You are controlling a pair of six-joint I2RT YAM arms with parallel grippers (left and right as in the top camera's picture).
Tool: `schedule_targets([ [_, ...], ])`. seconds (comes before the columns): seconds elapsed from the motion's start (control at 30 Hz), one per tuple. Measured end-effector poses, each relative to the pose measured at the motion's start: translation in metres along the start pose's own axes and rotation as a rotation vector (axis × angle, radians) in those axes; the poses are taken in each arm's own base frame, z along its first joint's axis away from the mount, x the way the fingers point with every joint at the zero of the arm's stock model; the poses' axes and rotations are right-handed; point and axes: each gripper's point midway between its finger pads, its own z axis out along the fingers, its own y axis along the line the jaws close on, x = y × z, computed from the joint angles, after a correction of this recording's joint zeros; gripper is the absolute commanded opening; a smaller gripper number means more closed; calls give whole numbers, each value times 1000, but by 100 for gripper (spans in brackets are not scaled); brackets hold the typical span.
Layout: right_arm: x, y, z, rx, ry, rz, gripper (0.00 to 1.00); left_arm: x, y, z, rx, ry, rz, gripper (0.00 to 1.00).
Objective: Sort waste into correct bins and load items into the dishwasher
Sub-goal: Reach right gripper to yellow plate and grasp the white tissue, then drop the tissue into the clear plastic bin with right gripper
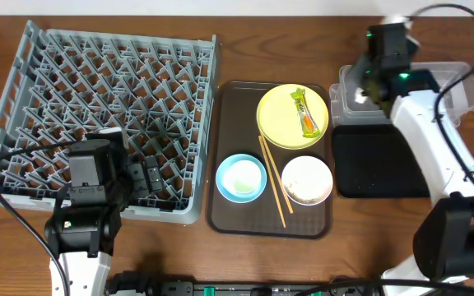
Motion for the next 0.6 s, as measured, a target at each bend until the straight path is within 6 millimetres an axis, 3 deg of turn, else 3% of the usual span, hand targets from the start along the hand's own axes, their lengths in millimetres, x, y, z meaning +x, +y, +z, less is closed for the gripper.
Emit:
schedule_targets([
  [0.03, -5, -8, 4, 19, -7, 71, 44, 0, 0, 0, 0, 0, 0, 99],
  [0.07, -13, -16, 8, 28, -20, 134, 54, 0, 0, 0, 0, 0, 0, 99],
  [0.1, -22, -20, 9, 24, -38, 192, 58, 0, 0, 0, 0, 0, 0, 99],
  [0.17, -35, -13, 10, -30, -70, 210, 55, 0, 0, 0, 0, 0, 0, 99],
  [0.2, -40, 1, 9, -99, -74, 175, 54, 0, 0, 0, 0, -1, 0, 99],
  [0.3, -36, 30, 4, -231, -46, 38, 55, 0, 0, 0, 0, 0, 0, 99],
  [0.4, -6, 61, -4, -334, 13, -194, 59, 0, 0, 0, 0, 0, 0, 99],
  [0.53, 71, 94, -20, -393, 117, -613, 63, 0, 0, 0, 0, 0, 0, 99],
  [0.6, 94, 100, -19, -376, 133, -719, 63, 0, 0, 0, 0, 0, 0, 99],
])
